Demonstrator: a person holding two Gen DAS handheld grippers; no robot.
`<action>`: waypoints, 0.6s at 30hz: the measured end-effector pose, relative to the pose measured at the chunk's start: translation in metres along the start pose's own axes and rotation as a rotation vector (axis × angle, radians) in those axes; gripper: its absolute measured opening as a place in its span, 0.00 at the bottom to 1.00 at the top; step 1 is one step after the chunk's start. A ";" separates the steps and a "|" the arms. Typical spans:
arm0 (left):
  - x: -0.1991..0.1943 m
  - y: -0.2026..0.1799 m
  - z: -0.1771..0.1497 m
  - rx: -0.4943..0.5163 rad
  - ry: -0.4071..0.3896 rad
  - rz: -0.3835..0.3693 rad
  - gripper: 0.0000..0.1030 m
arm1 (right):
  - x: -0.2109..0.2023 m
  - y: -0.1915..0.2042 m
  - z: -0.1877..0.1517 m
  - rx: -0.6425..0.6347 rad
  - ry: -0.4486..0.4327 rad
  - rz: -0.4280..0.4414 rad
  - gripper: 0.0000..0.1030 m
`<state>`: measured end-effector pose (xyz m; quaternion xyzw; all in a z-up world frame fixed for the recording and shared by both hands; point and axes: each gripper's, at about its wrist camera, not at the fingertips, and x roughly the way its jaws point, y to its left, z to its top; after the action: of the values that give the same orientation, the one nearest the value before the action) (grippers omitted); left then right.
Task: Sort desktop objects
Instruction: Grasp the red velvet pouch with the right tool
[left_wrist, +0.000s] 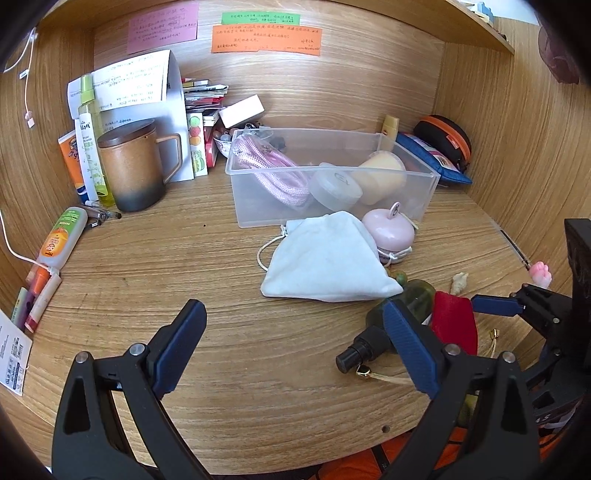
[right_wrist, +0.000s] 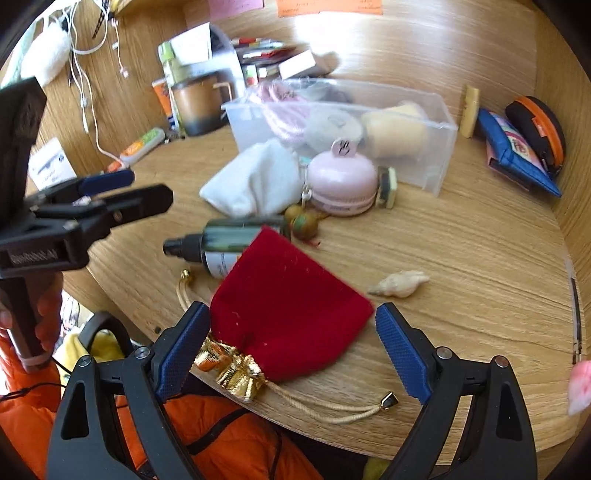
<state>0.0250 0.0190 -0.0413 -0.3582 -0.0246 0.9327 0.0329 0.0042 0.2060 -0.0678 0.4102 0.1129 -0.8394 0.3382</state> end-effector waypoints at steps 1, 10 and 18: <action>0.000 -0.001 0.000 0.002 0.002 0.001 0.95 | 0.002 0.001 -0.001 -0.004 0.000 -0.002 0.87; 0.005 -0.009 -0.005 0.012 0.025 -0.021 0.95 | 0.011 0.004 -0.008 -0.048 -0.023 -0.049 0.86; 0.016 -0.031 -0.005 0.052 0.056 -0.076 0.95 | 0.003 -0.005 -0.011 -0.053 -0.056 -0.042 0.48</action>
<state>0.0180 0.0511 -0.0539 -0.3819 -0.0127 0.9208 0.0782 0.0066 0.2130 -0.0779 0.3749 0.1342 -0.8542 0.3344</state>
